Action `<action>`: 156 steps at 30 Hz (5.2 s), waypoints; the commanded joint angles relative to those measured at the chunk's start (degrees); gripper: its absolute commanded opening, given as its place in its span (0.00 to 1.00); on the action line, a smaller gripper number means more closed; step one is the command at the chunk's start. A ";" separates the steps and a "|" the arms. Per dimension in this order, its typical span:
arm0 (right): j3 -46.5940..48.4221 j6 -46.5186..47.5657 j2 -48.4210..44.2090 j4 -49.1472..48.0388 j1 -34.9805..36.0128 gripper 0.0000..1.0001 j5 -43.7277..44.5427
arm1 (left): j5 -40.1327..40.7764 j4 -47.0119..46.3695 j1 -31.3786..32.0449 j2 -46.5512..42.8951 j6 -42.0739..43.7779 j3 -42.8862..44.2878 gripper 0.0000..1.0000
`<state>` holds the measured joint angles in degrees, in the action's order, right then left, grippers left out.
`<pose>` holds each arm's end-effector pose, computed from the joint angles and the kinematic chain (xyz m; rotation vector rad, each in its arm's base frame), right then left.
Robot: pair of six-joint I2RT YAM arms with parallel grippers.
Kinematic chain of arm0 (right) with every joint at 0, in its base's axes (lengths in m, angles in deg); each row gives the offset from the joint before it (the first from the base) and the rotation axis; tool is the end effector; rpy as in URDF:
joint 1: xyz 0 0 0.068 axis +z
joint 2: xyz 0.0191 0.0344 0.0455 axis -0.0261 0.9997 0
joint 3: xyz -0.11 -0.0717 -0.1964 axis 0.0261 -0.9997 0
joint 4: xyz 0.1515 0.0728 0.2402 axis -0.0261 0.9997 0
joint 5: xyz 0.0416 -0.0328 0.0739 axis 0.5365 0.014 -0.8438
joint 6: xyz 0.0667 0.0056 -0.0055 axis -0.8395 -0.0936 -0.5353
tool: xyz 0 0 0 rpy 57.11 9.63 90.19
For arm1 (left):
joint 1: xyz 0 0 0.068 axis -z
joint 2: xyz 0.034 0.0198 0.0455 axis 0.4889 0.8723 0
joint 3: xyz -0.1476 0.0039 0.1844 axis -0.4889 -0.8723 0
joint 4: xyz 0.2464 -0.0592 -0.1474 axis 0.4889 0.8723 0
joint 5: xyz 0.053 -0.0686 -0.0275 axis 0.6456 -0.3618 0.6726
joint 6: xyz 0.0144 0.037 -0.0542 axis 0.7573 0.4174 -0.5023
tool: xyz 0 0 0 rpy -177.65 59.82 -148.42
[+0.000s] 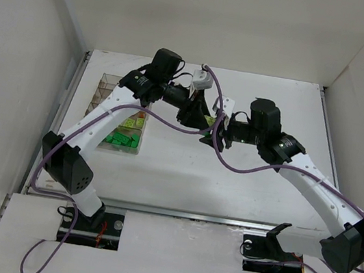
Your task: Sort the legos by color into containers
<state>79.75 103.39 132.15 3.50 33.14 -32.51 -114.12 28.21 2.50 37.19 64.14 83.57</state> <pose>0.2621 0.2199 0.3067 -1.2862 1.4966 0.7715 0.3013 -0.2446 0.3674 1.4809 1.2948 -1.2834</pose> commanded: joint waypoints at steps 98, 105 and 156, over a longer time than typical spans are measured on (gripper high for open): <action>12.99 -8.57 14.59 -4.30 2.63 0.00 -9.17 | 22.75 -22.72 -0.74 -26.47 64.50 -31.83 0.38; 12.46 -8.57 14.06 -4.30 2.63 0.00 -9.17 | 23.28 -21.22 -0.04 -26.46 64.41 -31.83 0.00; 12.20 -19.56 19.33 -7.72 -3.35 1.00 13.95 | 46.46 0.59 -32.56 -21.36 35.01 -36.59 0.76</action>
<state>91.21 83.93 153.09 -1.39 28.96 -17.76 -69.99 31.84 -29.50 19.57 109.95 43.42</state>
